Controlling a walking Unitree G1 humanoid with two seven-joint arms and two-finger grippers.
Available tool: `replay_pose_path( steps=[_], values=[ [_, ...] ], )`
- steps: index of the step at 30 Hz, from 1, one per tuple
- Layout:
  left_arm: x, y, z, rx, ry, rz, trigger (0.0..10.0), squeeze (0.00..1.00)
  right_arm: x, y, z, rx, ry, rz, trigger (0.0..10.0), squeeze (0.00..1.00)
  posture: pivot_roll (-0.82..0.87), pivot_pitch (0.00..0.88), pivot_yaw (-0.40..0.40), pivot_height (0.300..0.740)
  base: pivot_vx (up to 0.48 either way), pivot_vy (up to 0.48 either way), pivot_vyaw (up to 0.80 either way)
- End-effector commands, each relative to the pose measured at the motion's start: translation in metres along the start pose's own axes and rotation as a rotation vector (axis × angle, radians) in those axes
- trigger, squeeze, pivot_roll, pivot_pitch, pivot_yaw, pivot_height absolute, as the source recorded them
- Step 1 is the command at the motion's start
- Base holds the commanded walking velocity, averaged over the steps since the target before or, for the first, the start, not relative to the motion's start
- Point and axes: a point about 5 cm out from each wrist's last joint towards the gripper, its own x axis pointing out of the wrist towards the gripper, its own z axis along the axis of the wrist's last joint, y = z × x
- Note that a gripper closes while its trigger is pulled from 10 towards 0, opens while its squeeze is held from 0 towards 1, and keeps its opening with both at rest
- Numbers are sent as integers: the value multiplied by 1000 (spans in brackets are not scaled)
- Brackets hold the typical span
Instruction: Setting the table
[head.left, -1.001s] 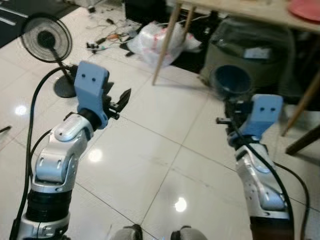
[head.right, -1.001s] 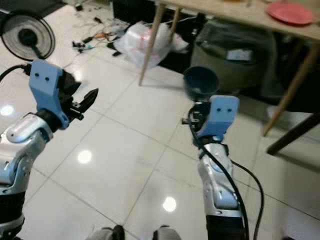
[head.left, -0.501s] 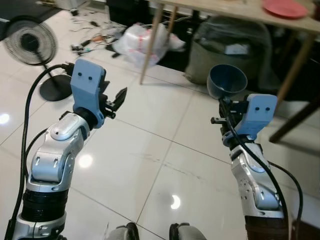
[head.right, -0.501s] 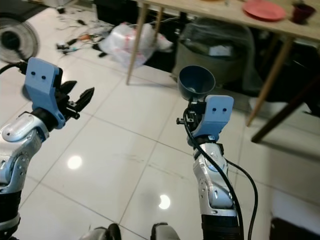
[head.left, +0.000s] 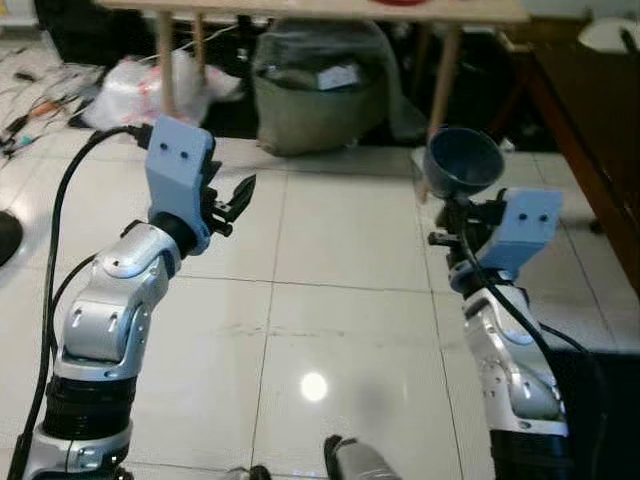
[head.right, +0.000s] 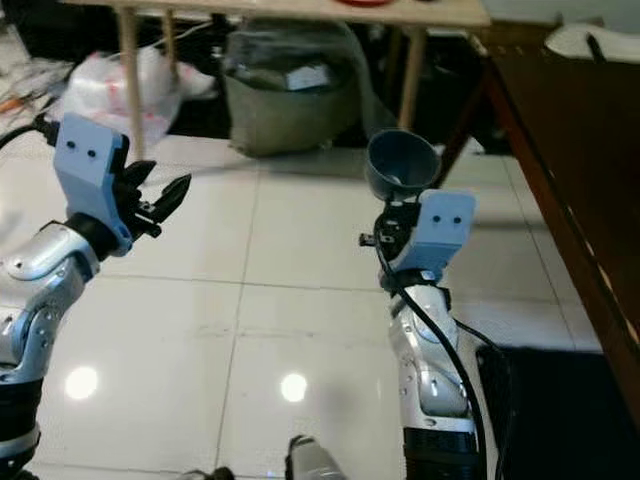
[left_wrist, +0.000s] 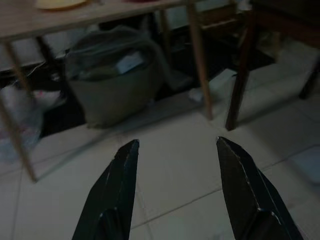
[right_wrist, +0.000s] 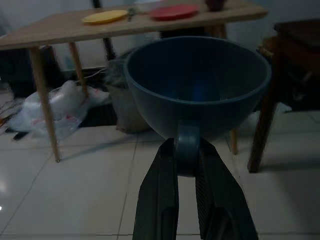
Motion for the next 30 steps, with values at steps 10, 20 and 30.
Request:
replay_pose_path(
  steps=[10, 20, 30],
  values=[
    [0, -1, 0, -18, 10, 10, 10000, 0, 2, -14, 11, 7, -31, -53, 10000, 0, -28, 89, 88, 740, 0, 0, -800],
    [0, 0, -6, 10, 27, 26, 10000, 0, 3, -15, 13, -5, -39, -52, 10000, 0, -35, 90, 86, 740, 0, 0, -800],
    [4, -5, -7, -11, 24, 15, 10000, 16, 3, -16, 17, -11, -47, -56, 10000, 0, -60, 85, 89, 740, 0, 0, -800]
  ],
)
